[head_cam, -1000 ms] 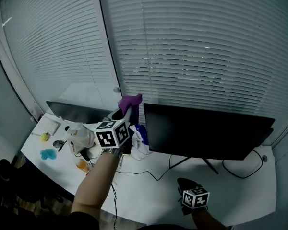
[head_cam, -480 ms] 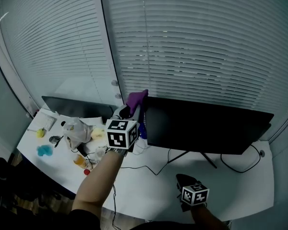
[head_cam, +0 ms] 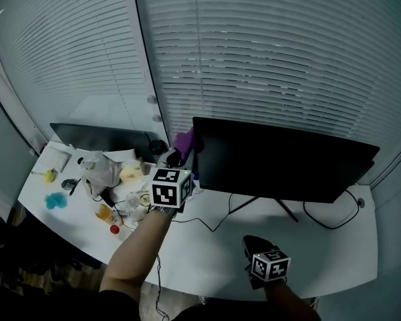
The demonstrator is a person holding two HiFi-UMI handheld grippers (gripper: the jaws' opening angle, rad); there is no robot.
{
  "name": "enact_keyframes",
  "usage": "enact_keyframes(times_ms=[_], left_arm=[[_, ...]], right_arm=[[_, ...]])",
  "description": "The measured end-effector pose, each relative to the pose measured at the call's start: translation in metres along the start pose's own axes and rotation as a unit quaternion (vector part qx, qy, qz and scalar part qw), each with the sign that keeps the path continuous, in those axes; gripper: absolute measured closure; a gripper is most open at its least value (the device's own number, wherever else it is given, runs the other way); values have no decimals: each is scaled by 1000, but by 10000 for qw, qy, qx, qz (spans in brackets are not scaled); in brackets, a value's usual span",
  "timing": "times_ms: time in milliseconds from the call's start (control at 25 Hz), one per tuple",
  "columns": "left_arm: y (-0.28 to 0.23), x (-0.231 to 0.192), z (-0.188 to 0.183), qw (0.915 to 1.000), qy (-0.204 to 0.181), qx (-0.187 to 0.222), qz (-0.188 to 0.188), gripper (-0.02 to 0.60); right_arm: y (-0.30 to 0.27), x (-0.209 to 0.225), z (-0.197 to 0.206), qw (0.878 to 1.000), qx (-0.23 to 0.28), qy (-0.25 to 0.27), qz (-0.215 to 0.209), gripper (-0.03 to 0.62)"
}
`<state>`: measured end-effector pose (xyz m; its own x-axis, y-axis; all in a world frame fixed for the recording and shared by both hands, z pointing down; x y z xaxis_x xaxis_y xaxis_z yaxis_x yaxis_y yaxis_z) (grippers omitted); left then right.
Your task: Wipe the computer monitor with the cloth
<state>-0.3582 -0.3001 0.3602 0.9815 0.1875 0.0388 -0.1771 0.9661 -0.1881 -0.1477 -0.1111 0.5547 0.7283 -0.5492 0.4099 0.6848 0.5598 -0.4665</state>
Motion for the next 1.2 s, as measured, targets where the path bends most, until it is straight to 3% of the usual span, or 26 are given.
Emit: enact_keyframes(times_ms=[440,720,1200], left_arm=[[-7,9,80,9976,133,-684,35,511],[-17,10,143,9923,213,-1216,30,511],[-26,20,214,9833,215,-1807,8,511]], right_arm=[[13,2,18,9997,-79,-153,160,570],[9,8,33,9992,-172,-290,233,571],[6,28,47,9979,-274,-494,302,571]])
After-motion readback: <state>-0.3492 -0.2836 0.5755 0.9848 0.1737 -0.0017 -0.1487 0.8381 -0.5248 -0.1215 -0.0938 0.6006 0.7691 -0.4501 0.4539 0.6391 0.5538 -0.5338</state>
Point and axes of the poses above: the fingertips, and each gripper's own axes: y backward along the fingers, x to its right, z out of its underside, the point moved 1 cm from there along y, backward along the fingers, and after that the axes turned 6 degrees about -z, right-handed, at the moved point
